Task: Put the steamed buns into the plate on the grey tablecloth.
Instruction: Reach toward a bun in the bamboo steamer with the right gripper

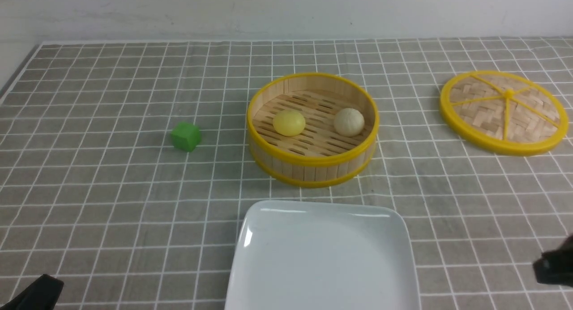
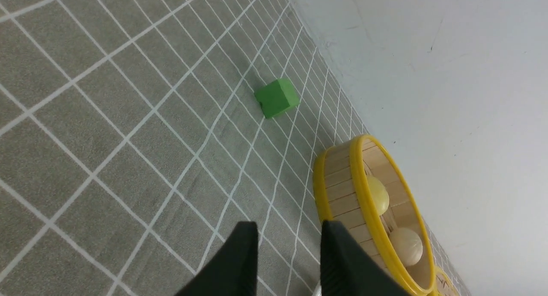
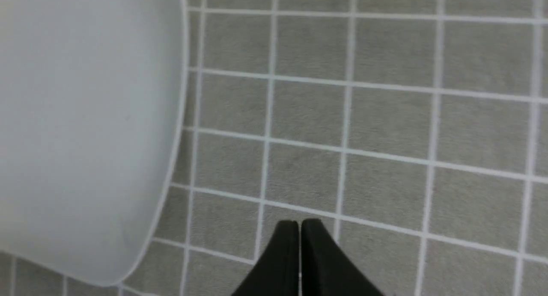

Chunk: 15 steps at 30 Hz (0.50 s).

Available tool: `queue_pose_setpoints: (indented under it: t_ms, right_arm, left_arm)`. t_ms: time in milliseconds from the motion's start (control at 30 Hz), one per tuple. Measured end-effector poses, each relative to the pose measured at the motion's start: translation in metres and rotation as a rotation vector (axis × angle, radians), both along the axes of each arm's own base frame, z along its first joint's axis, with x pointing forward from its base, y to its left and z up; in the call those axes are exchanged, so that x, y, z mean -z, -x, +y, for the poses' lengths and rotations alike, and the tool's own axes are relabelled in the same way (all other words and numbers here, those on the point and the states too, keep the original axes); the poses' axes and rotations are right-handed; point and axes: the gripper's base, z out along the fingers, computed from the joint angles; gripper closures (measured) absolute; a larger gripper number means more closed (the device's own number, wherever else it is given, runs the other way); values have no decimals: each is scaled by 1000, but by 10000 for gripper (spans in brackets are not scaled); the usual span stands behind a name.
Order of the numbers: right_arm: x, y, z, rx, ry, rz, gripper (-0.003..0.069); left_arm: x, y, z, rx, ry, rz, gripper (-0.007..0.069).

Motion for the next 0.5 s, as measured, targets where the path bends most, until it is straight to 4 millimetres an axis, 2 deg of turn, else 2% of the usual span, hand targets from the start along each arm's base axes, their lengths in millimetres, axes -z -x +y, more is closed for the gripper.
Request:
queue_pose_setpoints:
  t_ms: [33, 233, 267, 367, 400, 467, 500]
  right_arm:
    - [2, -4, 2, -6, -10, 17, 620]
    - [-14, -92, 28, -153, -76, 48, 479]
    - [-11, -96, 30, -161, -72, 57, 474]
    - [-22, -139, 61, -254, -33, 27, 391]
    - [-19, -145, 65, -258, -25, 34, 382]
    - [-27, -174, 88, -287, 5, 2, 337]
    - [-23, -180, 93, -291, 12, 16, 326]
  left_arm:
    - [0, 0, 0, 0, -3, -2, 384]
    - [-4, -1, 1, -6, -39, -54, 384]
    - [-4, -1, 1, -6, -39, -54, 384]
    - [-4, -1, 1, -5, -39, -51, 384]
    - [-4, -1, 1, -5, -39, -51, 384]
    - [-3, -1, 1, -2, -40, -38, 384]
    - [-2, 0, 0, 1, -41, -27, 384]
